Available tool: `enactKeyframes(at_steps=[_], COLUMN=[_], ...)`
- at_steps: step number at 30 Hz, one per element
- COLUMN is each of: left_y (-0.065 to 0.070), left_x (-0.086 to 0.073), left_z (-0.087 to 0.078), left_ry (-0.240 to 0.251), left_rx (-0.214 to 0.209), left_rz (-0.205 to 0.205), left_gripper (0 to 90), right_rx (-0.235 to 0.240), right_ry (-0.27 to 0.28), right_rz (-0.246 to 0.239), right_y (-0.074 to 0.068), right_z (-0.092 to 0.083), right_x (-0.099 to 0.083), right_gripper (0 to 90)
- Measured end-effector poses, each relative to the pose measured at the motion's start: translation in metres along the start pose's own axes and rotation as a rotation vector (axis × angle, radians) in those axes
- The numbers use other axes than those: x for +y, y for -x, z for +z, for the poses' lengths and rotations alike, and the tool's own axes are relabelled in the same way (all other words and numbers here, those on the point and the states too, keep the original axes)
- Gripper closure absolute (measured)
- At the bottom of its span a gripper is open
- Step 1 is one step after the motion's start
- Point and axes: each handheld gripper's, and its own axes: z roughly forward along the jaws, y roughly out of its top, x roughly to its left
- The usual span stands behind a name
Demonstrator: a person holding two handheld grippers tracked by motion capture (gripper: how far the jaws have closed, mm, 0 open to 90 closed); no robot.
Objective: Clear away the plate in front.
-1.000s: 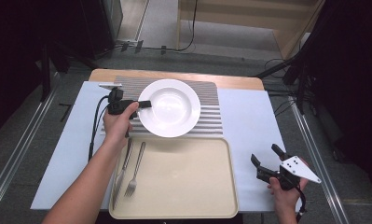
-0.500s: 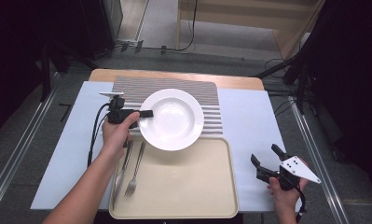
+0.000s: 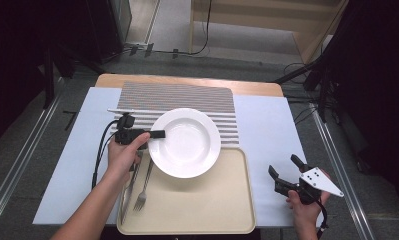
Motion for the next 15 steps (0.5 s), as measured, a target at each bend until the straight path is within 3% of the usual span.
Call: enactKeyframes(at_steps=[15], left_y=[0.005], left_x=[-0.039], left_z=[-0.005], left_ry=[-0.054], left_rx=[-0.037], left_rz=[0.007], left_gripper=[80.0], right_rx=[-0.001], right_ry=[0.003], right_rz=[-0.004], right_y=[-0.003], right_z=[-0.001], right_x=[0.001], right_gripper=[13.9])
